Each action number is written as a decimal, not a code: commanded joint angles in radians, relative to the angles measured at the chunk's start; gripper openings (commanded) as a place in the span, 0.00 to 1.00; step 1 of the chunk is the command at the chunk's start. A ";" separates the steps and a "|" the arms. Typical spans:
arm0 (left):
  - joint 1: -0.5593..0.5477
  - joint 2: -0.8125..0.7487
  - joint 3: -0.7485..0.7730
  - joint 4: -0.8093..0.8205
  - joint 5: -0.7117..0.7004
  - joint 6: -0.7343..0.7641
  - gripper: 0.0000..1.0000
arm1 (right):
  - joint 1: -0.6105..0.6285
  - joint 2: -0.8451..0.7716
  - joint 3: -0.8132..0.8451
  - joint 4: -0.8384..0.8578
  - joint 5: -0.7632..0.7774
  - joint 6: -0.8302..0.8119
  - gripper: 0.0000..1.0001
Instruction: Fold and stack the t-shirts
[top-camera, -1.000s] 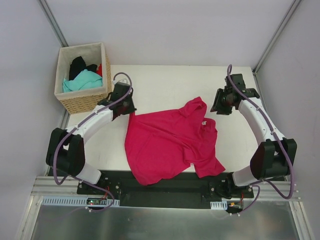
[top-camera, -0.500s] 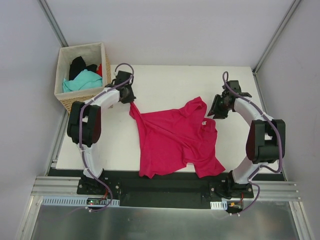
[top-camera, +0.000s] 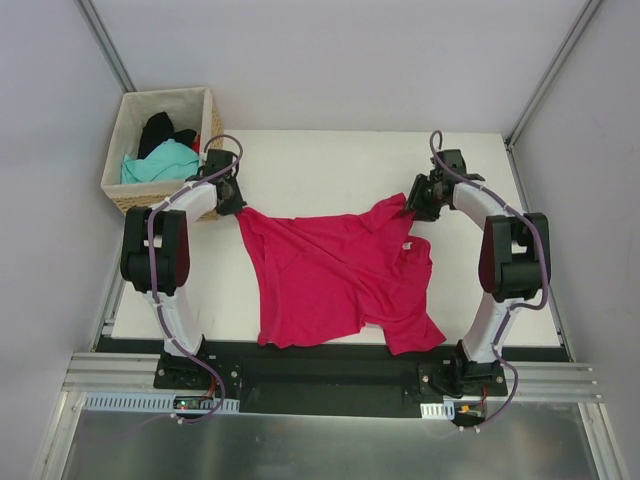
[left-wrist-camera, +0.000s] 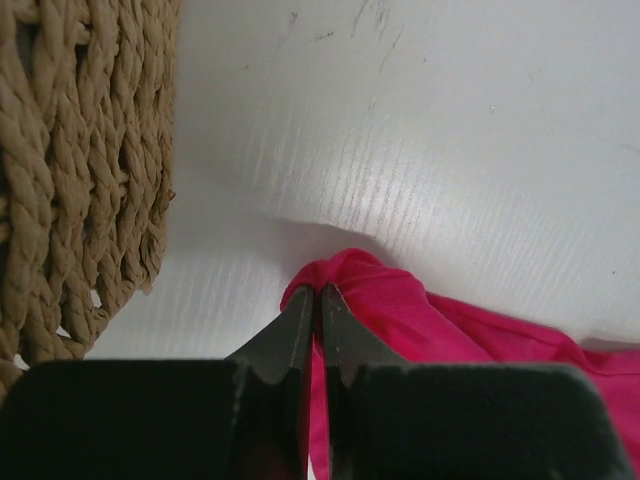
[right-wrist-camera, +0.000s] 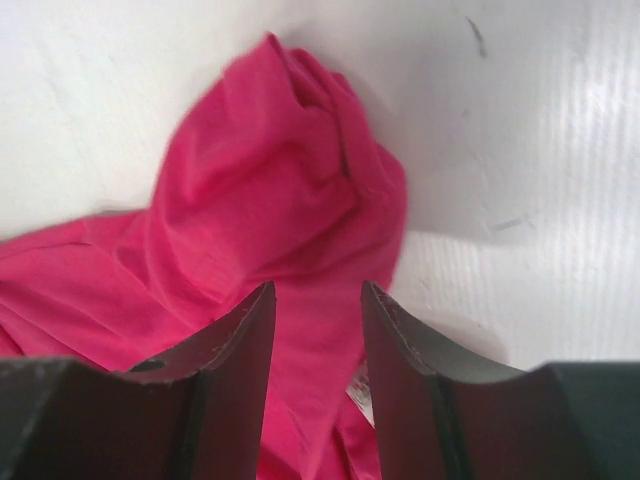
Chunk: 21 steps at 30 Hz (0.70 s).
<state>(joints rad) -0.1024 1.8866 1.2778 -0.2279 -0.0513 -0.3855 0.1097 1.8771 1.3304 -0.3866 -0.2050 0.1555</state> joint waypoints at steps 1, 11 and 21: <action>0.012 -0.021 -0.005 -0.022 0.094 0.017 0.00 | 0.013 0.030 0.065 0.092 -0.033 0.065 0.43; 0.009 -0.020 0.003 -0.021 0.117 0.014 0.00 | 0.030 0.123 0.141 0.124 0.021 0.173 0.54; 0.009 -0.044 -0.028 -0.021 0.111 0.020 0.00 | 0.085 0.174 0.201 0.020 0.094 0.141 0.38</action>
<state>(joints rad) -0.0967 1.8866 1.2751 -0.2329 0.0494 -0.3779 0.1745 2.0659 1.4933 -0.3267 -0.1593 0.2974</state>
